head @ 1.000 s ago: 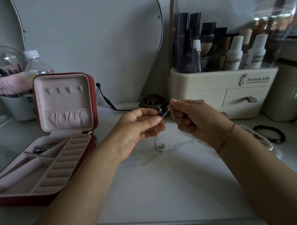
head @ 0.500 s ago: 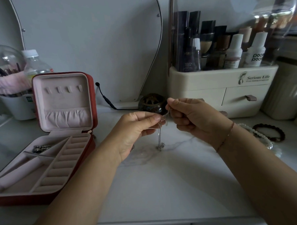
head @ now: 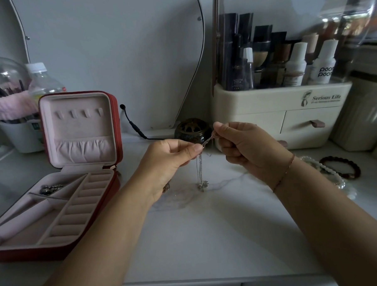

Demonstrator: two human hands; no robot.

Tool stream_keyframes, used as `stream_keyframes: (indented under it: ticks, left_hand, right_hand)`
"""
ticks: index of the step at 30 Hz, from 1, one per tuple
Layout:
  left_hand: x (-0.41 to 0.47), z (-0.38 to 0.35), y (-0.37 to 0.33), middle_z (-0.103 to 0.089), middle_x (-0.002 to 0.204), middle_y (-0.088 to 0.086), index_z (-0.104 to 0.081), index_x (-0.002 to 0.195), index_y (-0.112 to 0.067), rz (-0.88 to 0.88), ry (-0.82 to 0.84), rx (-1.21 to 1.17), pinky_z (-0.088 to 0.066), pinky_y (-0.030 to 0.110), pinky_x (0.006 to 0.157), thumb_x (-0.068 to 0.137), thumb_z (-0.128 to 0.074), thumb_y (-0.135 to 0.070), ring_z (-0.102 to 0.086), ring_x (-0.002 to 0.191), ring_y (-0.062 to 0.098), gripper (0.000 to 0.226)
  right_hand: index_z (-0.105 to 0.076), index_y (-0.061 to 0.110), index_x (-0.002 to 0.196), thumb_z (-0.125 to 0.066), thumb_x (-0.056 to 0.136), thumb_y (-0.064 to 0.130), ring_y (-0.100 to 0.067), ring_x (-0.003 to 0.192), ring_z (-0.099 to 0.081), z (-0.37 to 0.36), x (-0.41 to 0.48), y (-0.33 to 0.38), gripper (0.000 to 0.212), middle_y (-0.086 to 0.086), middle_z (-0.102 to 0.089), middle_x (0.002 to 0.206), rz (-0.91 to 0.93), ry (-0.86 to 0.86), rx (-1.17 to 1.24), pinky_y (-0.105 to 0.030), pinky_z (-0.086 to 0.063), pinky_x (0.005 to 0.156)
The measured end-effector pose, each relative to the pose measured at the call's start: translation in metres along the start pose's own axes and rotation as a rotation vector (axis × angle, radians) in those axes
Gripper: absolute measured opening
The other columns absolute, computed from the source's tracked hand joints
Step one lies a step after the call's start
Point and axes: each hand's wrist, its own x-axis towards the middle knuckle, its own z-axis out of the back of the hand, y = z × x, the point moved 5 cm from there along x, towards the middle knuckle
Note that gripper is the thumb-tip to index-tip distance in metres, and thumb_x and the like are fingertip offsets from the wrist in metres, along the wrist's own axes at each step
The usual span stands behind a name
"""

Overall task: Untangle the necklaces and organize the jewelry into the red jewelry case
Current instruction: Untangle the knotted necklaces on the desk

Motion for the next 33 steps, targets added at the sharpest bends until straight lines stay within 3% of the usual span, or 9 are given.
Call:
stream_keyframes:
  ticks: [8, 15, 18, 20, 25, 29, 33]
  left_hand:
    - [0.0, 0.001, -0.001, -0.067, 0.066, -0.007, -0.069, 0.064, -0.019, -0.019, -0.01, -0.021, -0.048, 0.039, 0.097, 0.055, -0.071, -0.048, -0.059, 0.072, 0.008, 0.031]
    - [0.004, 0.003, 0.003, -0.07, 0.08, 0.002, -0.073, 0.078, -0.016, -0.005, 0.016, -0.121, -0.052, 0.033, 0.089, 0.072, -0.07, -0.031, -0.061, 0.086, 0.016, 0.017]
    - [0.004, -0.002, 0.004, -0.068, 0.088, 0.007, -0.067, 0.086, -0.008, 0.039, 0.075, -0.225, -0.053, 0.026, 0.079, 0.09, -0.058, -0.017, -0.062, 0.089, 0.017, 0.013]
    - [0.003, -0.007, 0.003, -0.067, 0.094, 0.008, -0.063, 0.085, -0.01, 0.091, 0.145, -0.347, -0.05, 0.03, 0.081, 0.093, -0.052, -0.018, -0.062, 0.091, 0.018, 0.016]
    - [-0.002, -0.014, 0.001, -0.063, 0.103, 0.009, -0.056, 0.054, -0.023, 0.152, 0.29, -0.404, -0.049, 0.034, 0.088, 0.084, -0.052, -0.038, -0.065, 0.102, 0.018, 0.033]
    - [-0.002, -0.015, 0.0, -0.061, 0.104, 0.009, -0.048, 0.054, -0.024, 0.135, 0.308, -0.317, -0.046, 0.035, 0.091, 0.077, -0.052, -0.052, -0.064, 0.104, 0.017, 0.037]
    - [0.0, -0.01, 0.002, -0.068, 0.097, 0.003, -0.056, 0.058, -0.02, 0.118, 0.246, -0.304, -0.048, 0.033, 0.087, 0.075, -0.061, -0.038, -0.064, 0.102, 0.019, 0.025]
  right_hand:
    - [-0.053, 0.01, 0.077, -0.051, 0.096, 0.023, -0.005, 0.041, -0.021, 0.0, -0.001, 0.001, 0.023, 0.008, -0.032, 0.046, -0.008, -0.002, 0.0, -0.015, -0.016, 0.038]
    - [-0.052, 0.011, 0.078, -0.05, 0.097, 0.022, -0.004, 0.04, -0.02, -0.001, -0.001, 0.0, 0.022, 0.008, -0.032, 0.046, -0.023, 0.033, -0.006, -0.016, -0.013, 0.039]
    - [-0.053, 0.01, 0.078, -0.05, 0.097, 0.023, -0.006, 0.043, -0.019, -0.003, -0.002, -0.001, 0.023, 0.005, -0.031, 0.05, -0.04, 0.065, -0.028, -0.018, -0.013, 0.04]
    - [-0.053, 0.008, 0.078, -0.05, 0.097, 0.023, -0.007, 0.043, -0.019, -0.004, -0.003, -0.001, 0.024, 0.005, -0.031, 0.049, -0.043, 0.08, -0.049, -0.018, -0.014, 0.04]
    - [-0.055, 0.004, 0.083, -0.05, 0.096, 0.024, -0.006, 0.043, -0.022, -0.008, -0.006, -0.001, 0.024, 0.005, -0.037, 0.049, -0.04, 0.109, -0.063, -0.017, -0.018, 0.04]
    - [-0.052, 0.005, 0.081, -0.049, 0.096, 0.024, -0.005, 0.042, -0.022, -0.009, -0.006, 0.001, 0.024, 0.007, -0.043, 0.046, -0.033, 0.113, -0.052, -0.016, -0.018, 0.04]
    - [-0.052, 0.006, 0.077, -0.048, 0.097, 0.024, -0.006, 0.041, -0.022, -0.006, -0.005, 0.001, 0.028, 0.002, -0.042, 0.052, -0.033, 0.088, -0.005, -0.016, -0.018, 0.038]
